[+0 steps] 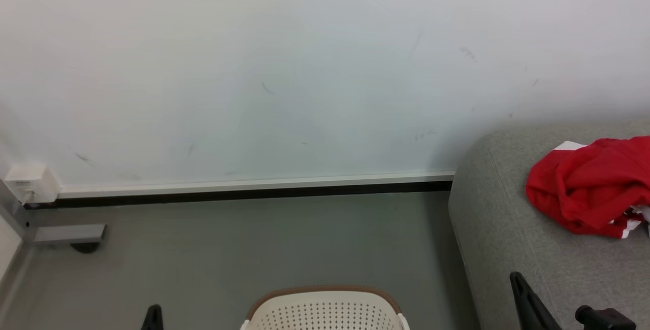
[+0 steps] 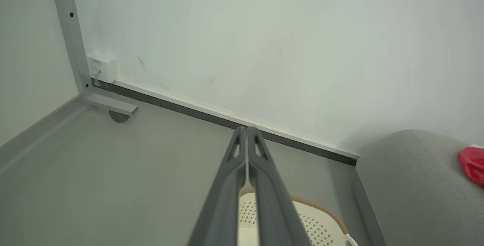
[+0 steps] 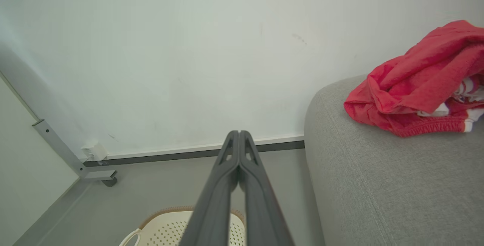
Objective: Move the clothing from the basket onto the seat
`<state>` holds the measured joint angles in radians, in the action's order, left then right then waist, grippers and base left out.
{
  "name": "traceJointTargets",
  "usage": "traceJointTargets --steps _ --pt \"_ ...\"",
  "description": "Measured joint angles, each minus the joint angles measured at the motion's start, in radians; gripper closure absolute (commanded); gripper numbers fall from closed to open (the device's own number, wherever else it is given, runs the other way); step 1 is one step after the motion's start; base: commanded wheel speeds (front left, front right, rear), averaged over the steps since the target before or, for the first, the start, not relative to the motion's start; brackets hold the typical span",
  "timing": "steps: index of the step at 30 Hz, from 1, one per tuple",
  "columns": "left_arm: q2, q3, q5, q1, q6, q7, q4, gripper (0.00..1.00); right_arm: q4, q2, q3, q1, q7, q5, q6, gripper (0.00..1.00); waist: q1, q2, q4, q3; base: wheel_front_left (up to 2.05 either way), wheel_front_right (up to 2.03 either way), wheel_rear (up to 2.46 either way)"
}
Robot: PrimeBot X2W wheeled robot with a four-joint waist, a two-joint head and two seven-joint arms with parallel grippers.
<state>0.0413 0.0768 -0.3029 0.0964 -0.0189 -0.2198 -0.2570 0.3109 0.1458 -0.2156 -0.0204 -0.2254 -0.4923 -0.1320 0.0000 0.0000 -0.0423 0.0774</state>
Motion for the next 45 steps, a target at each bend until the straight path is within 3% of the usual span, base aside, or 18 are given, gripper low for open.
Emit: traceJointTargets --steps 20,45 --pt "0.000 0.003 -0.344 -0.043 -0.009 0.078 0.026 1.00 -0.011 -0.023 0.081 -0.019 0.084 -0.291 0.000 1.00 0.0000 0.0000 0.007 -0.013 0.00 0.00 0.00" --pt "0.001 0.013 -0.669 -0.093 -0.016 0.162 0.049 1.00 -0.023 -0.042 0.156 -0.044 0.163 -0.581 0.000 1.00 0.0000 0.0000 0.016 -0.028 0.00 0.00 0.00"
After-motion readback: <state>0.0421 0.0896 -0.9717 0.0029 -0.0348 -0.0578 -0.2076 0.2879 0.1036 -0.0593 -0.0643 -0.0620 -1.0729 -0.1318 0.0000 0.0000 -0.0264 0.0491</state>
